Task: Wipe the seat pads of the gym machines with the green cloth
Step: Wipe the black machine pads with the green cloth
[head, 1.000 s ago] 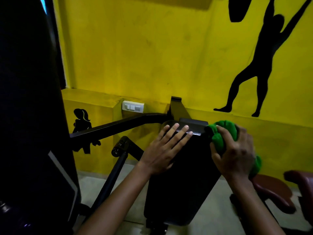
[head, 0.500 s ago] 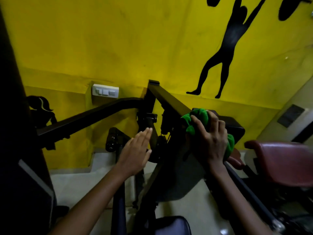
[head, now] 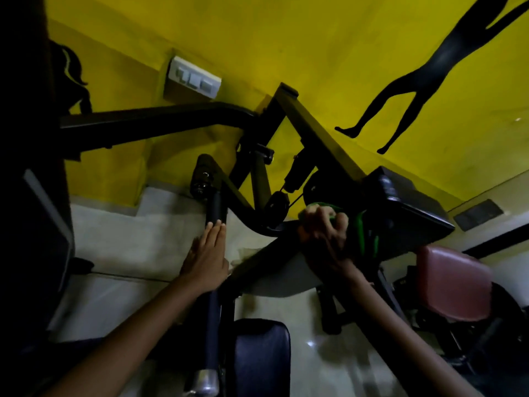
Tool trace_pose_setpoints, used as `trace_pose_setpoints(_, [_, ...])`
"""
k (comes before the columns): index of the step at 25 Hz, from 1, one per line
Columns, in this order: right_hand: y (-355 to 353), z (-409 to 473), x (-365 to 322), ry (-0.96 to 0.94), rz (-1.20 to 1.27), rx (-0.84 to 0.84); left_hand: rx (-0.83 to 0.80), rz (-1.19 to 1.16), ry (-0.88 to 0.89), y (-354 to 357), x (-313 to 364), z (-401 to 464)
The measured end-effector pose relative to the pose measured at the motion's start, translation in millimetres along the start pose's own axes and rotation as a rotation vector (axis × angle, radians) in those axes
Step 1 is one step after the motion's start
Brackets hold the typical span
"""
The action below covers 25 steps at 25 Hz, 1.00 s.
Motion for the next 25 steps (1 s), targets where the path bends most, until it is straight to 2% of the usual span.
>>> trace_pose_setpoints(3, [-11.7, 9.4, 25.5, 0.025, 0.09, 0.068, 0.044, -0.156, 0.003, 3.6, -5.9, -1.0])
trace_pose_setpoints(5, [-26.1, 16.1, 54.5, 0.21, 0.177, 0.126, 0.1, -0.31, 0.004, 6.5, -10.9, -1.0])
trace_pose_setpoints(6, [-18.2, 20.1, 57.9, 0.293, 0.223, 0.1, 0.135, -0.384, 0.003, 6.4, -13.8, -1.0])
trace_pose_setpoints(7, [-2.9, 24.8, 48.9, 0.301, 0.17, 0.023, 0.158, -0.445, 0.001, 6.7, -16.9, -0.9])
trace_pose_setpoints(9, [42.6, 22.8, 4.3, 0.131, 0.184, -0.385, 0.187, -0.507, -0.012, 8.4, -22.6, -0.4])
trace_pose_setpoints(10, [59.3, 20.1, -17.4, 0.023, 0.238, -0.494, 0.198, -0.522, -0.017, 10.6, -24.9, -0.6])
trace_pose_setpoints(11, [67.3, 16.2, -28.6, -0.081, 0.186, -0.562, 0.208, -0.535, -0.013, 11.1, -25.5, -0.5])
trace_pose_setpoints(13, [50.9, 21.8, -17.3, -0.129, 0.134, -0.565, 0.215, -0.554, -0.006, 11.8, -25.1, 0.0])
trace_pose_setpoints(15, [15.8, 32.7, 5.1, -0.109, 0.046, -0.299, 0.216, -0.57, -0.019, 14.7, -28.3, 1.1])
trace_pose_setpoints(17, [-0.5, 45.2, 19.5, -0.017, 0.039, -0.229, 0.223, -0.576, -0.029, 16.1, -30.2, 2.6])
trace_pose_setpoints(21, [46.6, 42.9, -63.9, -0.33, 0.092, -0.599, 0.211, -0.544, -0.036, 17.8, -30.8, 2.7])
trace_pose_setpoints(25, [49.2, 53.3, -46.3, -0.352, 0.074, -0.632, 0.193, -0.553, -0.037, 16.2, -28.9, 3.9])
Point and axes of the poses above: each hand's wrist, its own z-axis towards the middle knuckle, its own y-axis out of the palm, x = y × z, the point moved 9 cm from there along z, towards the middle knuckle, and after that the axes turned 1 degree about z, right-handed, at the moved point
